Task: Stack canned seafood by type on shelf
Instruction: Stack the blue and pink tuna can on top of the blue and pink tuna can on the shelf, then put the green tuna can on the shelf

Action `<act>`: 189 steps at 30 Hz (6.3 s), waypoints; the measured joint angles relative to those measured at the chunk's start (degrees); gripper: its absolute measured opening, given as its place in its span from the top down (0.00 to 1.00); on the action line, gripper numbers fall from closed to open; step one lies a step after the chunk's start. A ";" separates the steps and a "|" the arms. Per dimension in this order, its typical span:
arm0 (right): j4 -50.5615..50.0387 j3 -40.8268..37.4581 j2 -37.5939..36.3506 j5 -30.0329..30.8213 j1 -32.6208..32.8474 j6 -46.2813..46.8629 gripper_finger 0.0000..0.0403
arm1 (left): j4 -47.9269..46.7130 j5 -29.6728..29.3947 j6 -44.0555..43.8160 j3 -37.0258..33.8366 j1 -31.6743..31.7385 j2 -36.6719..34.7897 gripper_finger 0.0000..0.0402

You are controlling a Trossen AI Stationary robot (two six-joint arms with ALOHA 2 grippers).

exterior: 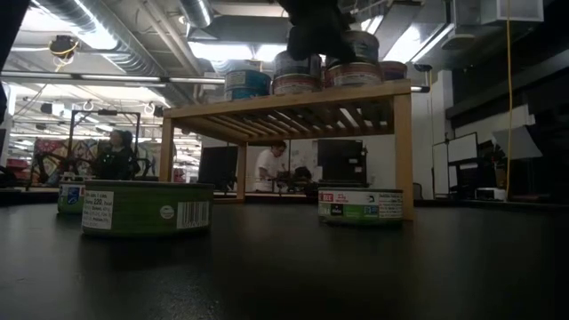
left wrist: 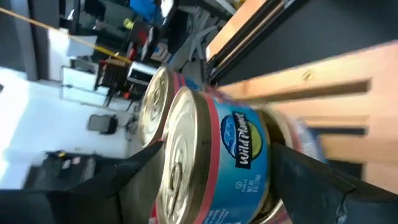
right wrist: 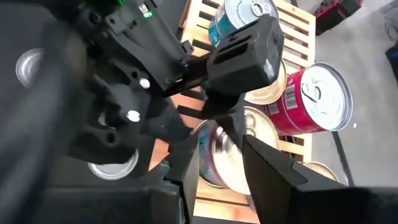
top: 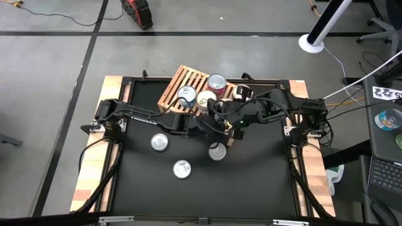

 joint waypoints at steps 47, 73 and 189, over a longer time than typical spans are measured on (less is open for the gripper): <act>38.56 -38.81 -4.15 6.90 23.95 13.47 0.70 | -41.47 16.88 -74.56 -5.83 -35.32 -13.48 0.29; 76.10 -57.92 -1.69 0.03 22.48 2.68 0.54 | -31.91 13.31 -75.57 -11.69 -37.55 4.03 0.32; 79.28 -57.90 9.49 4.04 22.16 -22.64 0.34 | -24.78 15.67 -84.67 -0.15 -26.32 7.53 1.00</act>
